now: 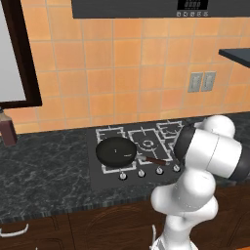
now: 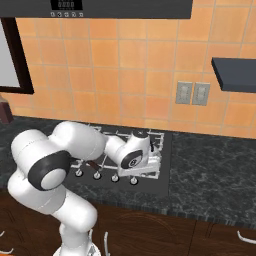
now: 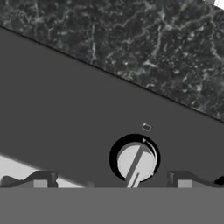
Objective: Pick the kettle from the counter and place it on a stove burner. Then turn the burner on.
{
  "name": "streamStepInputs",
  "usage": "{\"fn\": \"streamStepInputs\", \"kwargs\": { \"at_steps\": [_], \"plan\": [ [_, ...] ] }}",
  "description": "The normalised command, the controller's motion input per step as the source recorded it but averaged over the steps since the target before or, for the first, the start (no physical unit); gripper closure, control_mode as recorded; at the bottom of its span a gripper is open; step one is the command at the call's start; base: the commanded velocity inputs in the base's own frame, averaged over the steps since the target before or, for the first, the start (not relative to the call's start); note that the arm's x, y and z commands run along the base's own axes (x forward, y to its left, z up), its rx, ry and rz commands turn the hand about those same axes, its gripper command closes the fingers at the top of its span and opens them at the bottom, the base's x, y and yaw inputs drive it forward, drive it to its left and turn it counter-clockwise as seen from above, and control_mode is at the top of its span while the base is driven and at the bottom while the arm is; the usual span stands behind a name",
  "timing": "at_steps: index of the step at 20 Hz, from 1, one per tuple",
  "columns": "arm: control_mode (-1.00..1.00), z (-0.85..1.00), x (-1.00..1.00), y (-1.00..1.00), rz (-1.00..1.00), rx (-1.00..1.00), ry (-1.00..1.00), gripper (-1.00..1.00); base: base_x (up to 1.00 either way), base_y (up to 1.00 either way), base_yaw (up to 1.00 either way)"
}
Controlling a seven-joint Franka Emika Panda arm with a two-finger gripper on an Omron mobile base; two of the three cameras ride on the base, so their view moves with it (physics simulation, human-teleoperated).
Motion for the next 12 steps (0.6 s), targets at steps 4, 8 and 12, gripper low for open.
{"fn": "streamStepInputs", "kwargs": {
  "at_steps": [4, 8, 12],
  "plan": [
    [-1.0, -0.01, -0.15, 0.2, -0.01, 0.02, -0.02, -1.0, 0.0, 0.0, 0.0],
    [-1.0, 0.0, -0.21, 0.14, -0.02, 0.0, -0.05, -1.0, 0.0, 0.0, 0.0],
    [-1.0, 0.0, 0.01, 0.63, -0.15, -0.02, 0.0, -1.0, 0.0, 0.0, 0.0]
  ]
}}
